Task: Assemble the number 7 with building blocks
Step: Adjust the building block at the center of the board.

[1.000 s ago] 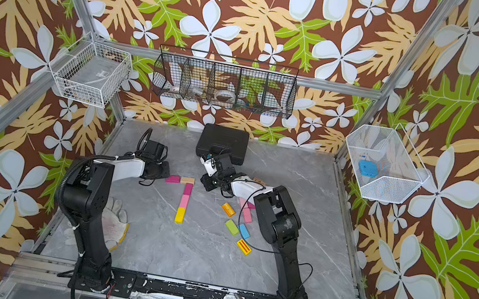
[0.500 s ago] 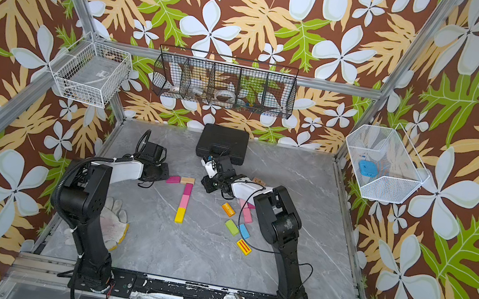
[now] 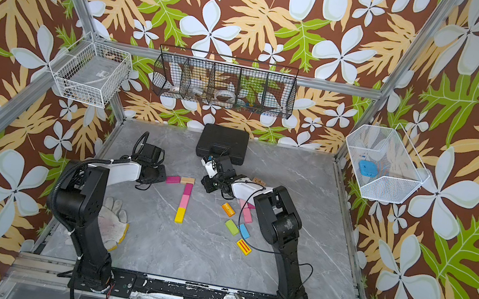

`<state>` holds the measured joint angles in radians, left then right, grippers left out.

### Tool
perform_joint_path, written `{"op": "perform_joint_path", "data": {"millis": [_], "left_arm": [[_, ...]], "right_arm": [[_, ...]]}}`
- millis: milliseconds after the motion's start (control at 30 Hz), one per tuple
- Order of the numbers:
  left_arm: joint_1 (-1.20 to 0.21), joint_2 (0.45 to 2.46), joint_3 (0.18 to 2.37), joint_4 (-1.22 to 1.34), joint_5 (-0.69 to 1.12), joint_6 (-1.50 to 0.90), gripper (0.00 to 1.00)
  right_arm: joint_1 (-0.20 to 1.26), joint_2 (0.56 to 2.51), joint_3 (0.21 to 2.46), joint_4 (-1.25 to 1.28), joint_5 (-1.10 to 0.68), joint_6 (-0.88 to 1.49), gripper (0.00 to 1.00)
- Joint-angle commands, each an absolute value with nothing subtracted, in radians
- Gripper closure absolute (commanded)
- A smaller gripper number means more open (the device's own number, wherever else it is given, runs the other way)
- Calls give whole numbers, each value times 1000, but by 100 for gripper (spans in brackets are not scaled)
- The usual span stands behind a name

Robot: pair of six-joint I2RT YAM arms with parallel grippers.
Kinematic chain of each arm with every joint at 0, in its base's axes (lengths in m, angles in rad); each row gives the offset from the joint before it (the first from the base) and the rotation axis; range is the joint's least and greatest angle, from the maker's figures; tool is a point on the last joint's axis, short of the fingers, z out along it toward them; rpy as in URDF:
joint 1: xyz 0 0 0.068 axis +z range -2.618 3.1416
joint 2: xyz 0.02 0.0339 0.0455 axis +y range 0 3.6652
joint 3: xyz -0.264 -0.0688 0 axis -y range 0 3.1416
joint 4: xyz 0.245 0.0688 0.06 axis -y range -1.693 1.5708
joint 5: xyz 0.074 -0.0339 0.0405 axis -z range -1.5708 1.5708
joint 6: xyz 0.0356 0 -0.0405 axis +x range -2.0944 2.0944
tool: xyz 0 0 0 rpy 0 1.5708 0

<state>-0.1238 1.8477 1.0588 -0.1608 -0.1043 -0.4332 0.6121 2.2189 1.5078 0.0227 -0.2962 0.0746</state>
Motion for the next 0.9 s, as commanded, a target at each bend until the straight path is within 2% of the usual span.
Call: {"op": "perform_joint_path", "data": {"millis": [0,867], "left_arm": [[-133,1856,1069,-204,-87,-431,61],[-138,1912,1129,-198,-42,-413,60]], "right_arm": [[612,2217,1517,41,-305,77,73],[612,2222,1525,31,-325,73,73]]}}
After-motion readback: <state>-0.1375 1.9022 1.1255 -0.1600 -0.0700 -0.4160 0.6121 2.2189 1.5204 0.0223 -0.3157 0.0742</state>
